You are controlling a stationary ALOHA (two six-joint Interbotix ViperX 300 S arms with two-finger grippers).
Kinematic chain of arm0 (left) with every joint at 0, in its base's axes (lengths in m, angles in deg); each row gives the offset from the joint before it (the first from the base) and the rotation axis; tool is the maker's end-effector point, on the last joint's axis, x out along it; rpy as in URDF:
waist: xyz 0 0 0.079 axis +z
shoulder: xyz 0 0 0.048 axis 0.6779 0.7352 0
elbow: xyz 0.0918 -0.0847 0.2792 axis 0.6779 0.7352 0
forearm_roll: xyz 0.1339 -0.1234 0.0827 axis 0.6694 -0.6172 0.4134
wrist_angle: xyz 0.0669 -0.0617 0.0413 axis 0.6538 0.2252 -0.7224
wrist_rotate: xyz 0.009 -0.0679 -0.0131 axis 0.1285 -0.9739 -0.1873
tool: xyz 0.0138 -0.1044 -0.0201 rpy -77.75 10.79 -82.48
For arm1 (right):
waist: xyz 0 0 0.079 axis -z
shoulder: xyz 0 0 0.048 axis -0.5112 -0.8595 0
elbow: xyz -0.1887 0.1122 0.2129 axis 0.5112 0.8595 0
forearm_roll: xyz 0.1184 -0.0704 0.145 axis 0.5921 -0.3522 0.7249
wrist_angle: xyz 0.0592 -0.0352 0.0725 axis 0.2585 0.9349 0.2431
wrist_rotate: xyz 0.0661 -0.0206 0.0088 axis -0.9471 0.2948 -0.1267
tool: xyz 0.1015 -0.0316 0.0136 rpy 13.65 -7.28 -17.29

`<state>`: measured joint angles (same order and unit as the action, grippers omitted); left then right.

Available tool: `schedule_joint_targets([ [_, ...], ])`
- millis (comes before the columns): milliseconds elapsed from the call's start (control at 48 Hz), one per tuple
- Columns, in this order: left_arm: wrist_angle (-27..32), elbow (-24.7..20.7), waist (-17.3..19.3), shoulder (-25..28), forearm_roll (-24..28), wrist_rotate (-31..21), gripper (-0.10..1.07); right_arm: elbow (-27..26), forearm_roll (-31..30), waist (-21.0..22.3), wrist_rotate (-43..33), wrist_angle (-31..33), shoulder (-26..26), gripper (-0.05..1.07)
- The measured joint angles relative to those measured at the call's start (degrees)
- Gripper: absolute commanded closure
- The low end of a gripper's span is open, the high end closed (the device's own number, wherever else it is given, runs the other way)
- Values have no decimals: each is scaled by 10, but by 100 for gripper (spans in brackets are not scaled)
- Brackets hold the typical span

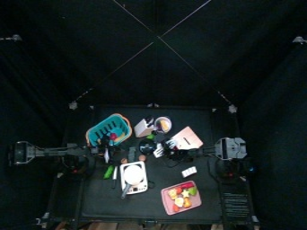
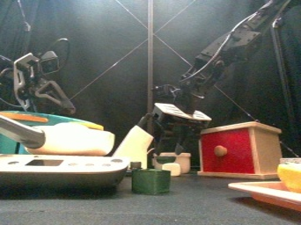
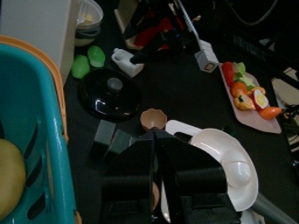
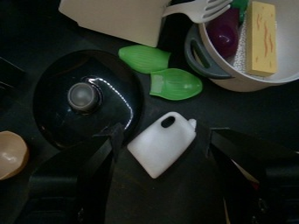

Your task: Grab seaweed

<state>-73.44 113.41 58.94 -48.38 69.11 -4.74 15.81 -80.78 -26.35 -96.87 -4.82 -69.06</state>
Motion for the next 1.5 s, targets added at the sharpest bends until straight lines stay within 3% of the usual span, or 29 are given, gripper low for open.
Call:
schedule_joint_targets([
  [188, 0, 0, -3, 0, 0, 0, 55, -9, 4, -40, 0, -2, 0, 6],
  [354, 0, -1, -11, 0, 1, 0, 55, -8, 22, -126, 0, -21, 3, 6],
  [562, 0, 0, -12, 0, 2, -1, 55, -10, 70, -196, 0, -47, 4, 6],
  [938, 0, 0, -12, 0, 2, 0, 55, -31, 96, -237, 0, -83, -40, 6],
  [1188, -1, 0, -12, 0, 2, 0, 55, -32, 106, -241, 0, -83, -49, 6],
  [1500, -1, 0, -11, 0, 1, 0, 55, -33, 108, -239, 0, -83, -69, 21],
])
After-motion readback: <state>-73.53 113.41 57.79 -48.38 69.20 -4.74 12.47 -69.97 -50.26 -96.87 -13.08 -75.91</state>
